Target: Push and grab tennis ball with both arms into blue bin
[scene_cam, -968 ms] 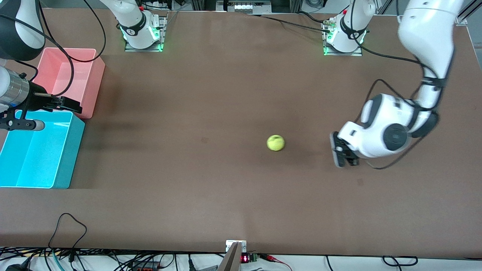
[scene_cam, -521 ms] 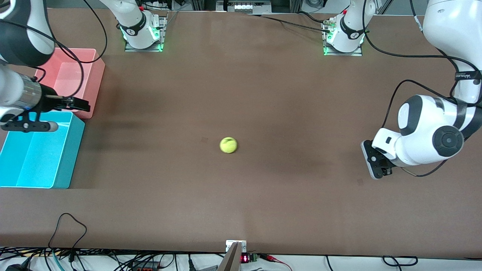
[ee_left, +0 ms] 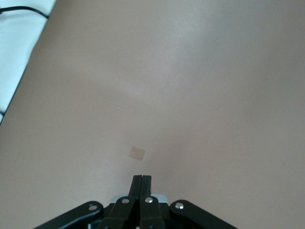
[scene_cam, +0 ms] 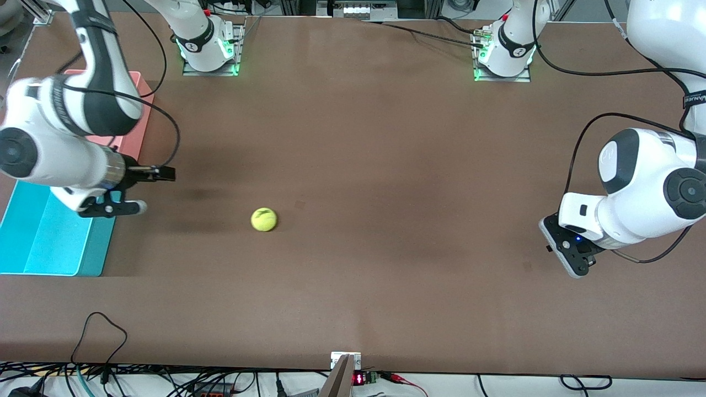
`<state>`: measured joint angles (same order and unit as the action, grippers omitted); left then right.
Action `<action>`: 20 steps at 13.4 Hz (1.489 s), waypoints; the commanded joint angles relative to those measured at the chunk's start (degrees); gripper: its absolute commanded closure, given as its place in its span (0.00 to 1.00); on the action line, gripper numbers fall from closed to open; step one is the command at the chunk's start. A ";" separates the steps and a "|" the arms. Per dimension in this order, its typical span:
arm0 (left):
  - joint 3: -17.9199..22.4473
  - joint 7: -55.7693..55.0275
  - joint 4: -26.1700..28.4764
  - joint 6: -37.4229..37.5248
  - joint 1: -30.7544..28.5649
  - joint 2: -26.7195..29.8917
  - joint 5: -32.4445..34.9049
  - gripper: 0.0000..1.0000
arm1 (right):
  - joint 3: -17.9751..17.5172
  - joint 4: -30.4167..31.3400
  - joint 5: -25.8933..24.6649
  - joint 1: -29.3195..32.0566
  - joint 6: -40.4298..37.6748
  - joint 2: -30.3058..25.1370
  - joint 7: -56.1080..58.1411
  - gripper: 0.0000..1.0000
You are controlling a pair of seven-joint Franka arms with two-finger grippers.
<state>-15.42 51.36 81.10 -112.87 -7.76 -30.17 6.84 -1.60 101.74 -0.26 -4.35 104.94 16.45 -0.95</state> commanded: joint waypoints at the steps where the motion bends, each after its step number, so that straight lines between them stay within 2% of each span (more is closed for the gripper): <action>1: 1.35 -13.16 0.90 2.91 1.52 4.32 -0.77 1.00 | 0.19 8.72 0.52 -0.66 9.55 -1.95 1.03 0.00; 4: 5.38 -22.15 0.73 7.39 3.79 6.78 -1.38 1.00 | -0.59 14.61 0.35 -0.58 19.65 -1.77 1.12 0.00; 5: 7.93 -24.70 0.21 8.79 4.68 7.14 -4.17 0.98 | -0.69 16.46 0.26 -0.66 23.17 -1.34 1.21 0.00; 6: 11.17 -26.38 -0.06 10.46 5.55 7.23 -8.72 0.92 | -0.69 17.35 0.17 -0.66 25.73 -0.73 1.30 0.00; 7: 14.60 -26.74 -0.06 10.48 6.26 7.23 -11.21 0.75 | -0.69 17.53 0.08 -0.58 27.75 0.50 1.82 0.00; 8: 16.46 -26.75 -0.15 10.57 7.66 7.41 -11.14 0.52 | -0.69 17.53 -0.18 -0.40 30.56 1.90 3.48 0.00; 9: 17.26 -26.49 -0.24 10.83 7.93 7.76 -11.14 0.01 | -0.60 17.53 -0.18 0.21 33.63 3.40 6.28 0.00; 12: 17.97 -26.83 -0.15 10.22 7.67 8.20 -11.40 0.00 | -0.51 15.70 -1.14 2.23 37.87 6.39 10.61 0.00; 13: 19.62 -26.14 -0.06 8.82 7.76 8.11 -11.67 0.00 | -0.42 14.38 -2.19 2.59 38.14 7.18 11.14 0.00; 14: 20.16 -26.39 -0.06 6.55 8.11 8.11 -11.41 0.00 | -0.42 12.54 -3.42 3.46 38.15 8.32 11.14 0.00; 16: 20.17 -27.09 0.02 6.96 8.29 8.72 -11.67 0.00 | -0.25 9.37 -4.22 5.13 38.15 10.35 11.93 0.00; 20: 20.25 -44.10 0.03 9.33 9.68 10.74 -10.97 0.00 | 0.02 6.12 -4.31 7.68 38.06 12.98 20.07 0.00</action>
<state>3.61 14.77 80.93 -105.56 -0.22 -21.49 -3.56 -1.21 111.21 -3.71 1.49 143.24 27.09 14.42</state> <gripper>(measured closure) 0.000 0.000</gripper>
